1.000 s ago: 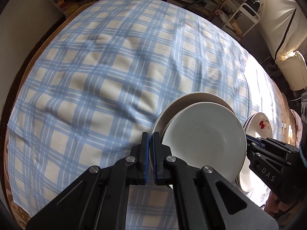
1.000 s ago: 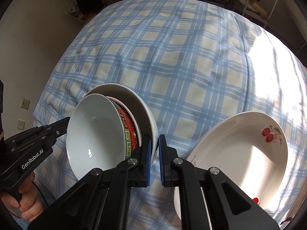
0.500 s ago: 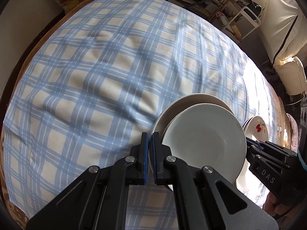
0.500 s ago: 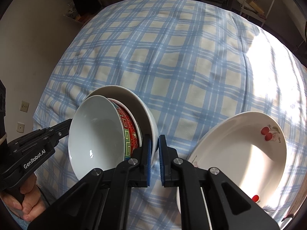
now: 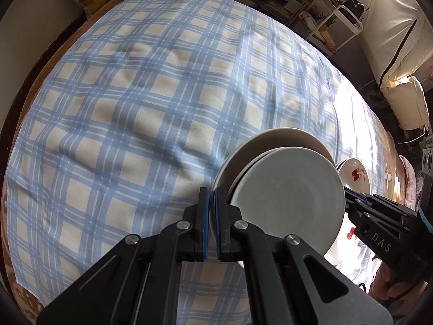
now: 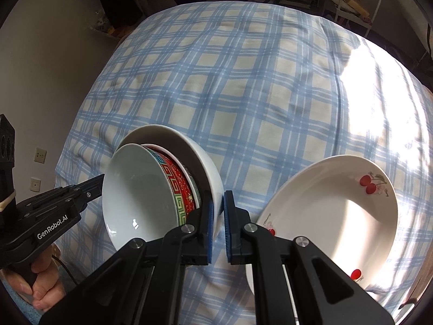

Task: Organize plates and bowls
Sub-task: 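Lift the bowl stack with both grippers and carry it over the cherry plates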

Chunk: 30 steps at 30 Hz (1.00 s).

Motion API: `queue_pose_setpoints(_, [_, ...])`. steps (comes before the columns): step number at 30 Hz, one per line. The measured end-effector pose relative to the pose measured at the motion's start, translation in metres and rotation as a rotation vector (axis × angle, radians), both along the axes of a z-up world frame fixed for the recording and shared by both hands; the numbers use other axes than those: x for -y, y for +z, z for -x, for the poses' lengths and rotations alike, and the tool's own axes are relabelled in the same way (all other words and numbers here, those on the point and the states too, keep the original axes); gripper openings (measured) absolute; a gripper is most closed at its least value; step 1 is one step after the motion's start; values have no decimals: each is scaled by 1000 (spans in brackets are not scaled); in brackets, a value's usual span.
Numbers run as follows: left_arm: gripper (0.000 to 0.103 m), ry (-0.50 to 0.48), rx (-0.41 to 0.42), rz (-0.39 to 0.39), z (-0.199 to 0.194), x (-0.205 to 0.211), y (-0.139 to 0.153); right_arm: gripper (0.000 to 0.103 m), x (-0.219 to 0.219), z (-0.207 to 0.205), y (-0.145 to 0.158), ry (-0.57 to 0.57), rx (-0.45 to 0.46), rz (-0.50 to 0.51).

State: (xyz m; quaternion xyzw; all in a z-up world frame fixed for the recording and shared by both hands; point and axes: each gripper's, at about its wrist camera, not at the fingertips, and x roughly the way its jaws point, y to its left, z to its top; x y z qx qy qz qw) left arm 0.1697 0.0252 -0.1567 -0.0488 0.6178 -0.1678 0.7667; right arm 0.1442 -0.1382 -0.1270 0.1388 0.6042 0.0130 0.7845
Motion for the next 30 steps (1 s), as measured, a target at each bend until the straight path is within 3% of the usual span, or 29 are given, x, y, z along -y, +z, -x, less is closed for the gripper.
queue_pose_setpoints(19, [2,-3,25,11,9,6,26,9,14,11,14,-36,10,-55])
queue_pose_setpoints(30, [2,-32,64,25,21,27,60,9,36,29,42,-74,59,-68])
